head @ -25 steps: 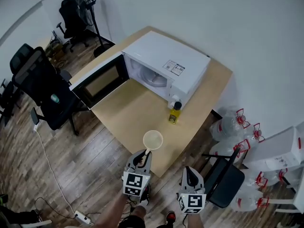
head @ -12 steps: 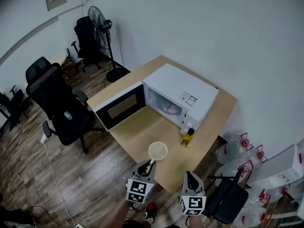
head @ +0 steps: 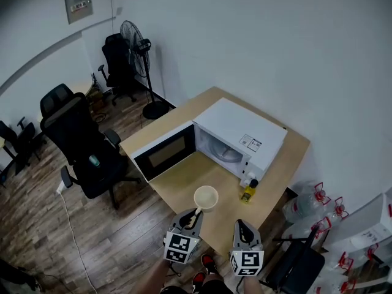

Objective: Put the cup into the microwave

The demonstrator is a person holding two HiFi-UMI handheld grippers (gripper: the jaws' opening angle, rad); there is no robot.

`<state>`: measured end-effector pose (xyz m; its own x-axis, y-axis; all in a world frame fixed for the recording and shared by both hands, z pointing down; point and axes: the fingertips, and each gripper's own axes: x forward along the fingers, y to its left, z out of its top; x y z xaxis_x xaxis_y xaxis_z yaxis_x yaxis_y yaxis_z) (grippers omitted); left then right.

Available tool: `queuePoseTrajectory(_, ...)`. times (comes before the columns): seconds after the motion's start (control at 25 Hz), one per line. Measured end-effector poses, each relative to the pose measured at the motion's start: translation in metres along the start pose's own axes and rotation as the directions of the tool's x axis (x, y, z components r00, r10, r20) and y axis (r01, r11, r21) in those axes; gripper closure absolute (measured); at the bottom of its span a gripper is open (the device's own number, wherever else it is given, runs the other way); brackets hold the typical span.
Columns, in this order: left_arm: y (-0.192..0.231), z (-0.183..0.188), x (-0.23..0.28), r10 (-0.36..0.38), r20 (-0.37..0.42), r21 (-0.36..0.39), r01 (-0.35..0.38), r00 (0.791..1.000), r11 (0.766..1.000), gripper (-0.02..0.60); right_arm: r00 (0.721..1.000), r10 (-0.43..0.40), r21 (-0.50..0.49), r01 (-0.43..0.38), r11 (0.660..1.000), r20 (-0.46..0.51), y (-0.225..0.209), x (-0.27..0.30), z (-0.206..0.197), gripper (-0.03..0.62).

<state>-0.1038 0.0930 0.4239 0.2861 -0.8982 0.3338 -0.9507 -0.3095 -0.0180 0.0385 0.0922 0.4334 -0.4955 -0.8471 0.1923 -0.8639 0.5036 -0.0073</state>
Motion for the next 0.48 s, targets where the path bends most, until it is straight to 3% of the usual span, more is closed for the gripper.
queuePoseTrajectory(0.48,0.053,0.009,0.048,0.005,-0.012,0.021,-0.005,1.000,1.000,0.515,0.999,0.007,0.001,-0.007,1.000,0.037,-0.004,0.077,0.016,0.577)
